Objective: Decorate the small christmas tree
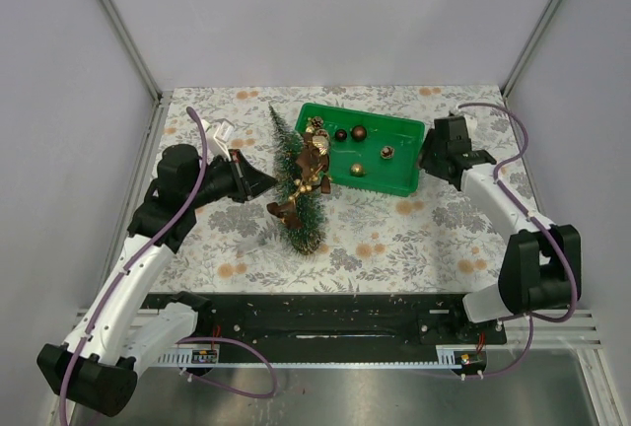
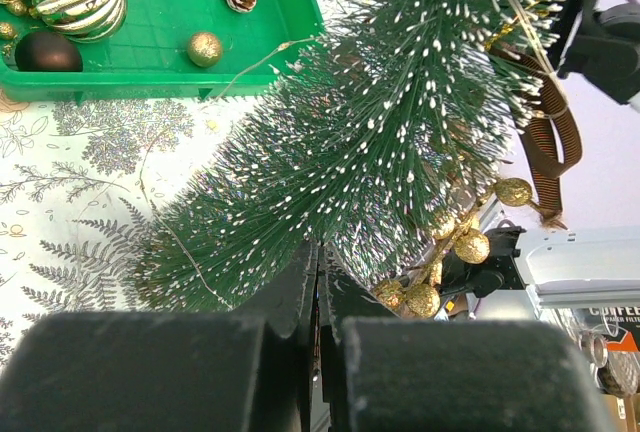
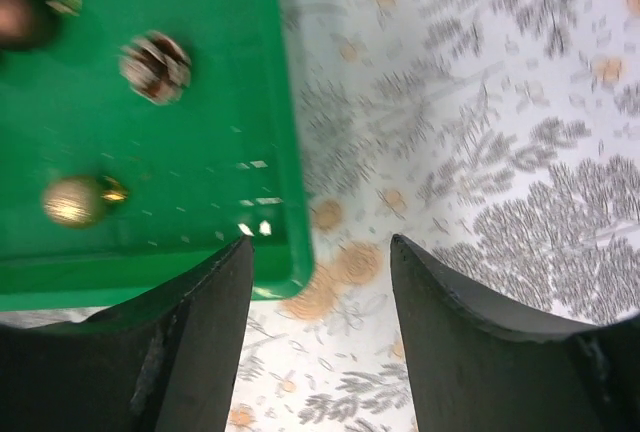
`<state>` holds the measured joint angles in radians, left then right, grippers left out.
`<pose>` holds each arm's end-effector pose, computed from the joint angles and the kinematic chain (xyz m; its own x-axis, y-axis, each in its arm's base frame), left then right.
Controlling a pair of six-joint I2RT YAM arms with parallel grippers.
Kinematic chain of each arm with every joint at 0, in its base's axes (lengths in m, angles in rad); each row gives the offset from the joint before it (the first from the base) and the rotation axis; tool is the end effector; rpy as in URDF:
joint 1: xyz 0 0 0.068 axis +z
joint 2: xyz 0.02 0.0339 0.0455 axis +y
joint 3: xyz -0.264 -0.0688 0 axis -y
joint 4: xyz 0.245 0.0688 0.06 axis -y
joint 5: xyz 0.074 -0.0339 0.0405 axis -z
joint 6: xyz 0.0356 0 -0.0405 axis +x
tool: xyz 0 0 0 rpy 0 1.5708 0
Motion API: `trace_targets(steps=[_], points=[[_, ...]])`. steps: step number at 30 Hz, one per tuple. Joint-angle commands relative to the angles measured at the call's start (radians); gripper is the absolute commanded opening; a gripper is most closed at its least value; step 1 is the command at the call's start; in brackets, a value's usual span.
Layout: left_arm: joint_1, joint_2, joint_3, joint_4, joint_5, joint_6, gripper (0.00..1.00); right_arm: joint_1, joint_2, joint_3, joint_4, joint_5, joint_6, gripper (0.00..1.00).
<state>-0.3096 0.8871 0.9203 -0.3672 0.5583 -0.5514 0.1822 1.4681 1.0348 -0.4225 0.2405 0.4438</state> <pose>0.1796 -0.0772 0.3521 -0.6511 -0.2582 -0.7137 0.4626 0.6105 -0.6429 0.3080 0.0481 0.2457 -0.6803 0.2987 -0.6693 0.2986 0.9469 0.1191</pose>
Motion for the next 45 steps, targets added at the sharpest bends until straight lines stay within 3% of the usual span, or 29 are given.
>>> trace_targets(steps=[1,7,13,21,39,45], points=[[0.006,-0.014,0.0,0.019,-0.026,-0.019,0.0,0.0,-0.046,0.14,0.079,-0.049,-0.024,0.66],[0.024,-0.011,-0.012,0.03,-0.026,-0.018,0.0,0.031,0.18,0.31,0.096,-0.167,-0.042,0.7],[0.032,-0.014,-0.024,0.039,-0.021,0.004,0.0,0.099,0.397,0.436,0.048,-0.138,-0.08,0.75],[0.052,-0.022,-0.044,0.06,-0.005,-0.012,0.0,0.109,0.521,0.479,0.037,-0.089,-0.128,0.78],[0.075,-0.045,-0.07,0.085,0.014,-0.033,0.0,0.131,0.653,0.584,-0.001,-0.018,-0.142,0.7],[0.076,-0.054,-0.086,0.1,0.025,-0.039,0.0,0.132,0.646,0.574,0.016,-0.004,-0.137,0.53]])
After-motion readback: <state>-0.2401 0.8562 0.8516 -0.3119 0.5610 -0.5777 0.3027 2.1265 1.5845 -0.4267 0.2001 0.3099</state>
